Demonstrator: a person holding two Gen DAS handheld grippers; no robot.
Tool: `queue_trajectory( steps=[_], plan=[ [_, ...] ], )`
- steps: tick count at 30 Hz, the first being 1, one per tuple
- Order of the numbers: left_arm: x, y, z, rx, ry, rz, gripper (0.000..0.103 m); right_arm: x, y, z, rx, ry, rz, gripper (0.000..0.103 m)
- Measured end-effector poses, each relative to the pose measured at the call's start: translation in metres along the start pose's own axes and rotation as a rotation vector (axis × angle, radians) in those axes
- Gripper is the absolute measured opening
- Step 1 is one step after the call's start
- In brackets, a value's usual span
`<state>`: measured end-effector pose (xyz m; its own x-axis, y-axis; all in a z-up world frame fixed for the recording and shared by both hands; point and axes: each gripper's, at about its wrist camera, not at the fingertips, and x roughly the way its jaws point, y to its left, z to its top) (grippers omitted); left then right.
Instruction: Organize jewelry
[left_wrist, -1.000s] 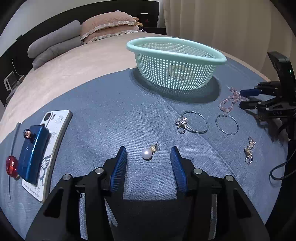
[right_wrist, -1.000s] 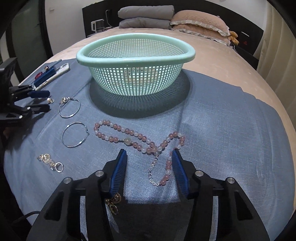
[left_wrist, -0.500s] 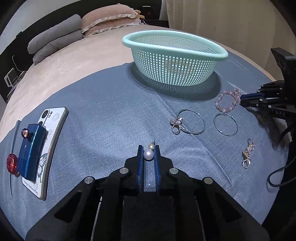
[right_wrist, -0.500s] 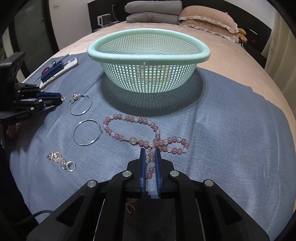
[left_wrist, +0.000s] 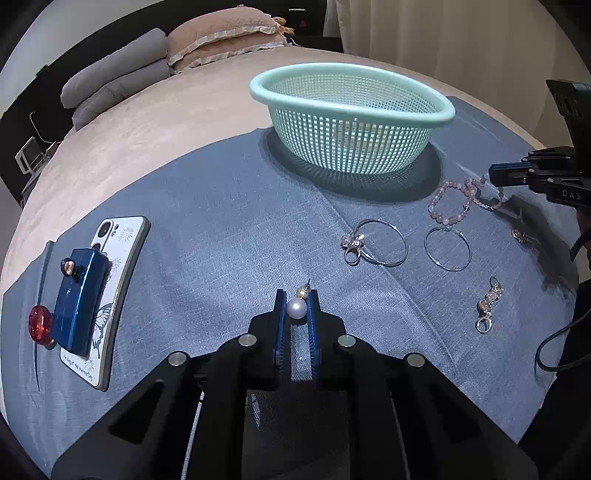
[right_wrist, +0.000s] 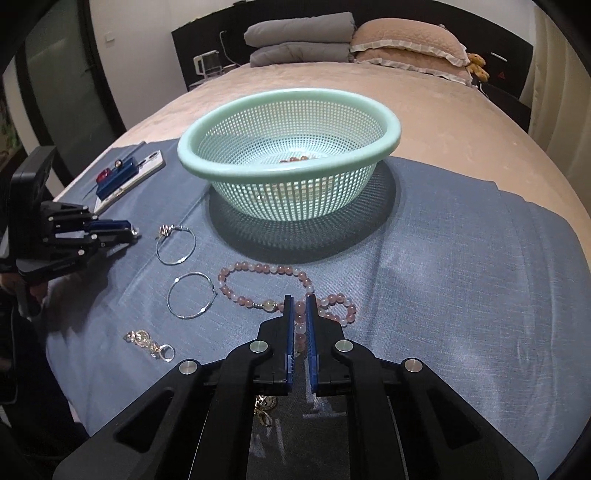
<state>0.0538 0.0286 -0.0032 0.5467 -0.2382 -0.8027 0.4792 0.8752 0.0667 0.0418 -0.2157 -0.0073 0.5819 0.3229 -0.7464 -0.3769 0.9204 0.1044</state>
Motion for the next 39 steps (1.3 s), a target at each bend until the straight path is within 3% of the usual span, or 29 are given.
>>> queue_trajectory(
  steps=[11,20,29,39],
  plan=[
    [-0.028,-0.002,0.016,-0.03,-0.078,0.014,0.012,-0.044,-0.001,0.022,0.021,-0.156,-0.012,0.006],
    [-0.042,-0.006,0.045,-0.059,-0.125,-0.028,0.012,-0.078,-0.001,0.045,0.019,-0.262,-0.001,0.006],
    [-0.044,-0.012,0.063,-0.079,-0.132,-0.043,0.012,-0.107,-0.007,0.063,0.054,-0.368,0.023,0.006],
    [-0.045,-0.031,0.095,-0.051,-0.15,-0.043,0.012,-0.134,-0.016,0.088,0.124,-0.543,0.073,0.006]
  ],
)
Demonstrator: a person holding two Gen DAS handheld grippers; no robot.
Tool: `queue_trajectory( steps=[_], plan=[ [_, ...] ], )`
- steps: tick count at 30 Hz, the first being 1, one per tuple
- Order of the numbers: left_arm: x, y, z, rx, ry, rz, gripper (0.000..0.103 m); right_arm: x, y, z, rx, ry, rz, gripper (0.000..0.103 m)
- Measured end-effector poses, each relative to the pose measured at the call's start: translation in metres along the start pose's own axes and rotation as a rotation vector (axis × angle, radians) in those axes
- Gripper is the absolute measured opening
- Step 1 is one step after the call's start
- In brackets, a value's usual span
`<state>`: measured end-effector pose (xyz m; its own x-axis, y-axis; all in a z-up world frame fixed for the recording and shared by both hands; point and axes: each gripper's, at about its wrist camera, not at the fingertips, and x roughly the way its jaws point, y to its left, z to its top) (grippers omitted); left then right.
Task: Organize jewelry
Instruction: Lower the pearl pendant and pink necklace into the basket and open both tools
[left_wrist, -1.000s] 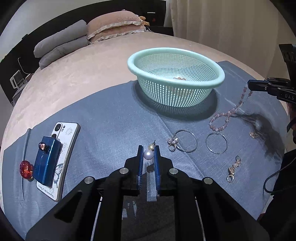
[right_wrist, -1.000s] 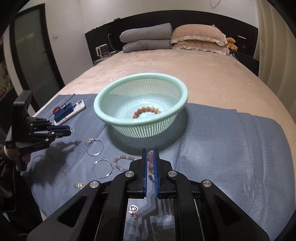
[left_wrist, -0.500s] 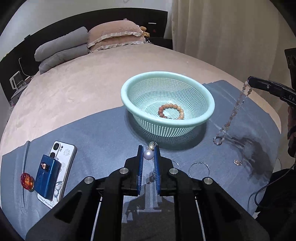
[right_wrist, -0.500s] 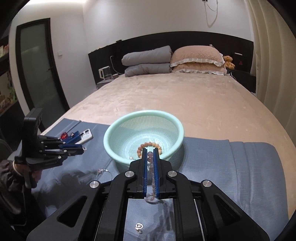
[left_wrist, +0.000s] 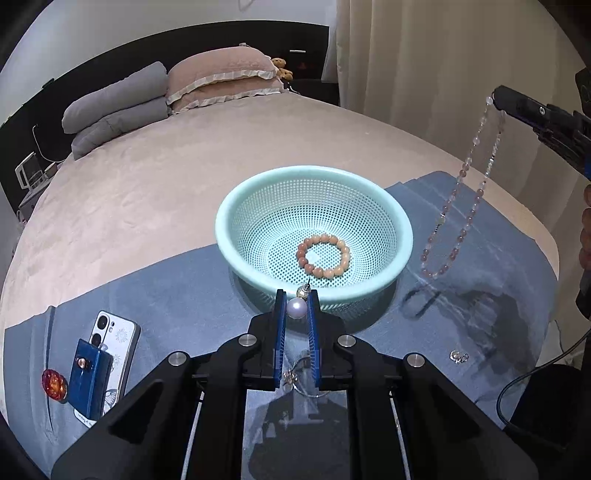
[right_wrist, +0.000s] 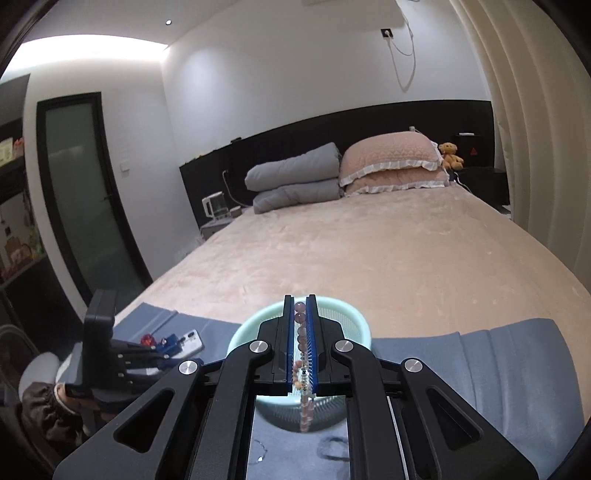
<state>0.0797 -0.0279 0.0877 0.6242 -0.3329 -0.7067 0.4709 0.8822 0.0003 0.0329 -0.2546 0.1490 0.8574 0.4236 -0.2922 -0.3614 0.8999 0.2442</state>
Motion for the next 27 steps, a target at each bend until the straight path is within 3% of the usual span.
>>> queue_trajectory(
  steps=[13,27],
  plan=[
    [0.044,-0.016,0.036,0.045,0.01,-0.062,0.012,0.041,-0.006,0.014,0.093,-0.056,0.058,0.006],
    [0.074,-0.012,0.033,0.032,0.071,-0.061,0.012,0.113,-0.006,-0.035,0.054,0.194,0.002,0.006]
  ],
)
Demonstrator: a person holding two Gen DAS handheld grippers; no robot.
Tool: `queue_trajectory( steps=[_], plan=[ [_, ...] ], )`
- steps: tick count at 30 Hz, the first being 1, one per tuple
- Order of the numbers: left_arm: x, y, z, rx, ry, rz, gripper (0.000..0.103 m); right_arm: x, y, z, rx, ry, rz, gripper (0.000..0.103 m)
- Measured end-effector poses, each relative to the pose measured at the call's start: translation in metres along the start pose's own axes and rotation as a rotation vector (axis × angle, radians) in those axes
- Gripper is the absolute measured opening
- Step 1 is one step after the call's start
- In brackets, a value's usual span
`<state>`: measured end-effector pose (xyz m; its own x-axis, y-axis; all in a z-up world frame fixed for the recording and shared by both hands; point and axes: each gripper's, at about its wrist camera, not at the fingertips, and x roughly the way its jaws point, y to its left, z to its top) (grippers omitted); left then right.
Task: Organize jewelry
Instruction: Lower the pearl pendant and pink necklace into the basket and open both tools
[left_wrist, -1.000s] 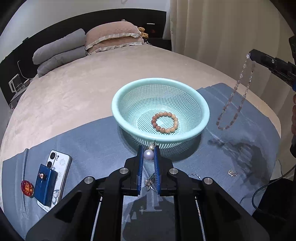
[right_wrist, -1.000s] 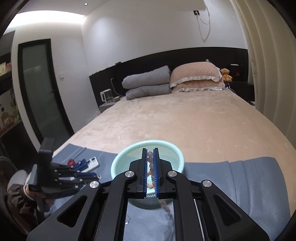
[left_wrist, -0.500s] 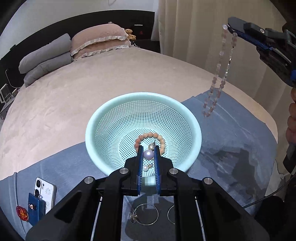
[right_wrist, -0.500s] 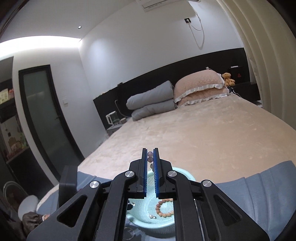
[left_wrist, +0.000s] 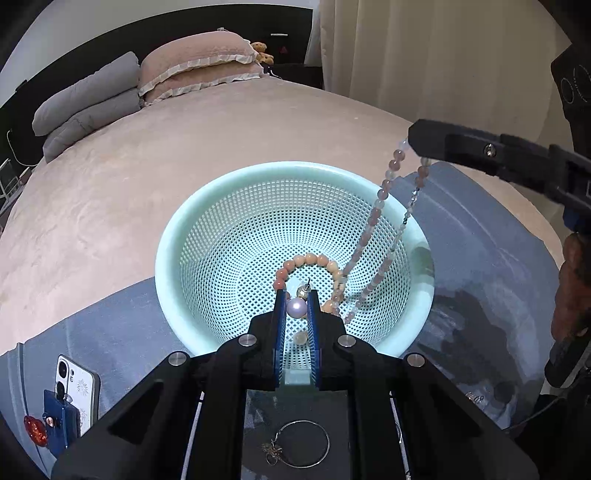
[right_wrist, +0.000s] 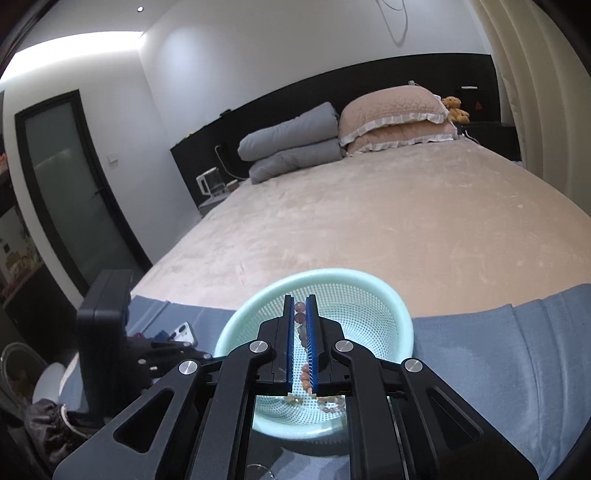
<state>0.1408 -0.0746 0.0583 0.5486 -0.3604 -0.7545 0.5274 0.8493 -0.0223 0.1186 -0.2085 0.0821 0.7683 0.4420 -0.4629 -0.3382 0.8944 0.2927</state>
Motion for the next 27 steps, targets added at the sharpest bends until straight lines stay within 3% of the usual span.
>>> queue_trajectory(
  steps=[19,20,22,23,24,25,26,27],
  plan=[
    [0.008,0.004,-0.005,0.033,0.04,0.039,0.015,0.009,-0.014,-0.016,-0.012,0.075,-0.034,0.009],
    [0.008,0.004,-0.005,0.036,0.043,0.044,0.021,0.009,-0.014,-0.016,-0.008,0.077,-0.03,0.009],
    [0.005,0.007,-0.004,0.032,0.04,0.057,0.047,0.007,-0.017,-0.017,-0.001,0.074,-0.041,0.011],
    [0.002,0.009,-0.004,0.028,0.028,0.06,0.064,0.006,-0.018,-0.018,0.003,0.071,-0.044,0.018],
    [-0.002,0.01,-0.004,0.027,0.014,0.057,0.075,0.005,-0.02,-0.019,0.012,0.065,-0.055,0.028],
    [-0.006,0.011,-0.003,0.028,0.009,0.053,0.081,0.004,-0.022,-0.019,0.023,0.053,-0.067,0.051],
    [-0.009,0.012,-0.003,0.032,0.006,0.055,0.09,0.001,-0.023,-0.02,0.032,0.035,-0.079,0.066],
    [-0.012,0.012,-0.003,0.042,-0.002,0.062,0.094,-0.002,-0.025,-0.019,0.043,0.015,-0.1,0.071]
  ],
)
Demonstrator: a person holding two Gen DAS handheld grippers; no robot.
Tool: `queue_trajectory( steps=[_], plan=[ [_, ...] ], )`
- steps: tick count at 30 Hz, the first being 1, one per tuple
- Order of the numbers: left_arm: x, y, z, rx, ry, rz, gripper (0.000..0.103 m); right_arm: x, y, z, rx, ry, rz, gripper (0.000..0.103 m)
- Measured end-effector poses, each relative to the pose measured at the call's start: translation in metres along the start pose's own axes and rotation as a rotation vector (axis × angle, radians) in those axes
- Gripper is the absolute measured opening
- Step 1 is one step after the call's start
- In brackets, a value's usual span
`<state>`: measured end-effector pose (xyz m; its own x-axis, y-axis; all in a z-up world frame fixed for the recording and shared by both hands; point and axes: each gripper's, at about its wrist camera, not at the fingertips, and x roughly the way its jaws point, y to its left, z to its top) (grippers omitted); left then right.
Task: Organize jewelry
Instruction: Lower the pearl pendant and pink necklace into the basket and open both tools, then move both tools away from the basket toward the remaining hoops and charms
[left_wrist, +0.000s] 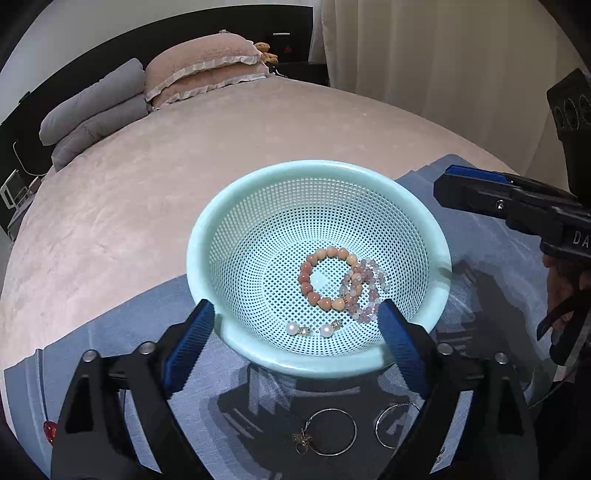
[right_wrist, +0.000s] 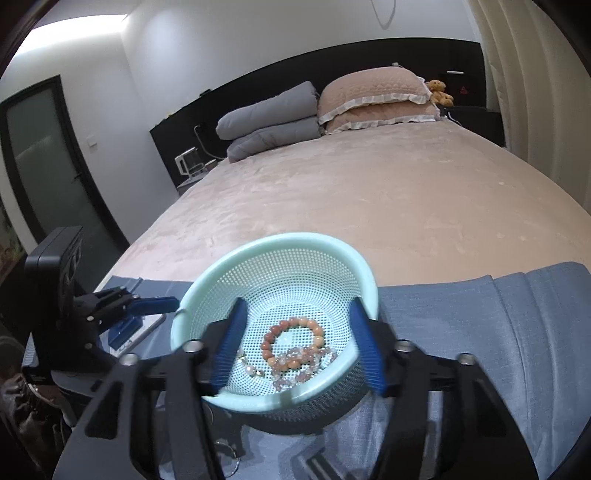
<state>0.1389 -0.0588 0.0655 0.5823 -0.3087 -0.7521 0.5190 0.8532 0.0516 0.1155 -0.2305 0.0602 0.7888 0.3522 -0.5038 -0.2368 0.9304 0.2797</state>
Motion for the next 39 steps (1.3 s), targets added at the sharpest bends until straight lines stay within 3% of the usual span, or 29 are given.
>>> queue_trajectory(
  steps=[2,5,13,21,28,34,39],
  plan=[
    [-0.005,0.001,0.0,0.019,-0.011,0.013,0.097,-0.006,-0.007,0.002,0.035,-0.041,-0.032,0.087],
    [-0.011,0.001,-0.001,0.05,-0.023,-0.016,0.097,-0.011,-0.017,0.003,0.082,-0.062,-0.024,0.087],
    [-0.021,0.001,-0.01,0.08,-0.018,0.03,0.097,-0.019,-0.019,-0.002,0.068,-0.062,-0.025,0.087],
    [-0.033,-0.002,-0.041,0.079,0.035,0.051,0.097,-0.039,-0.009,-0.01,0.021,-0.087,-0.011,0.088],
    [-0.051,-0.003,-0.072,0.079,0.029,0.07,0.097,-0.065,-0.006,-0.019,-0.071,-0.102,-0.035,0.09],
    [-0.046,-0.01,-0.089,0.101,0.055,0.07,0.097,-0.084,-0.004,-0.041,-0.25,-0.05,-0.012,0.09],
    [-0.036,-0.015,-0.1,0.142,0.08,0.051,0.097,-0.093,-0.02,-0.058,-0.28,0.032,0.044,0.09]
  ],
)
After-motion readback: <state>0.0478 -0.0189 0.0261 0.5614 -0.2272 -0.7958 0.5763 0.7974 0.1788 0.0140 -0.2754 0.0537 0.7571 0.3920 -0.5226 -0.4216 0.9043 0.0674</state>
